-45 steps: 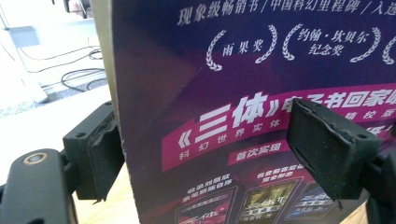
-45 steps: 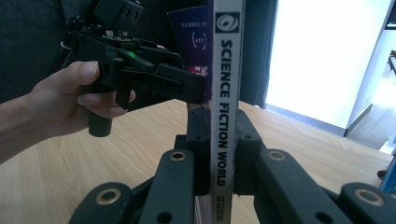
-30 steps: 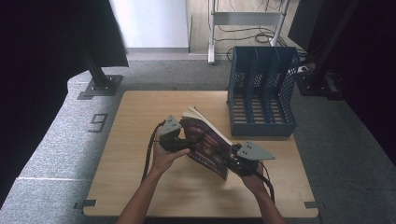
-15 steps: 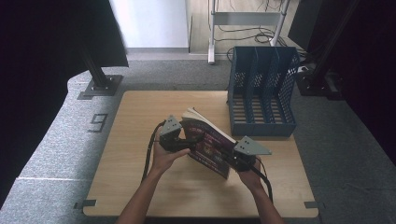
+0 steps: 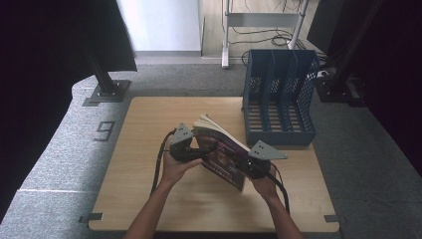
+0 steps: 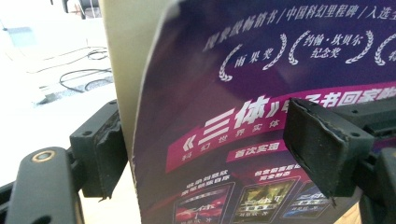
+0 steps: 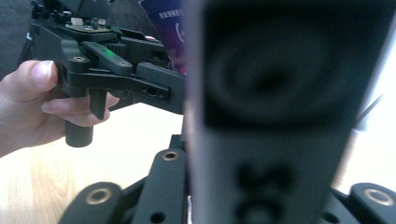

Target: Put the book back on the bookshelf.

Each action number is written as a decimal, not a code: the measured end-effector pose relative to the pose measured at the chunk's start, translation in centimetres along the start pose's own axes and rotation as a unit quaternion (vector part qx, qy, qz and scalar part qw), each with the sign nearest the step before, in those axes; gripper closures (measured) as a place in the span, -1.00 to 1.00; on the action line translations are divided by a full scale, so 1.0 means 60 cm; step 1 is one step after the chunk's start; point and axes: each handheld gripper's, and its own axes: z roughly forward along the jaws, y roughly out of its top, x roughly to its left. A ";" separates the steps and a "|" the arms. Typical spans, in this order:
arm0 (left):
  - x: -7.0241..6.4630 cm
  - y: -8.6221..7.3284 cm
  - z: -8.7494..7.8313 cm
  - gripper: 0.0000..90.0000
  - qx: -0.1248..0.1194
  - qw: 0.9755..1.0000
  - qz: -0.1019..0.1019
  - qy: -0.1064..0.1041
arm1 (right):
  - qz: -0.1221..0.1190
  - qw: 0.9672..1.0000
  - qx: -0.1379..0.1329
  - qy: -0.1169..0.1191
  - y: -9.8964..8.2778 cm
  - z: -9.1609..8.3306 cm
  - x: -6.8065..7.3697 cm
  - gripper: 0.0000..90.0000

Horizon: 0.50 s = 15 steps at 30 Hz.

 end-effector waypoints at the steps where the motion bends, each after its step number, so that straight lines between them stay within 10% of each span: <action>1: 0.000 0.000 0.000 -0.61 0.000 1.000 0.000 0.001 | -0.001 1.000 0.000 -0.001 0.000 -0.001 0.000 0.76; 15: -0.002 -0.035 -0.013 -0.60 0.018 0.999 -0.010 0.037 | -0.001 1.000 -0.001 -0.017 0.000 -0.003 0.004 0.81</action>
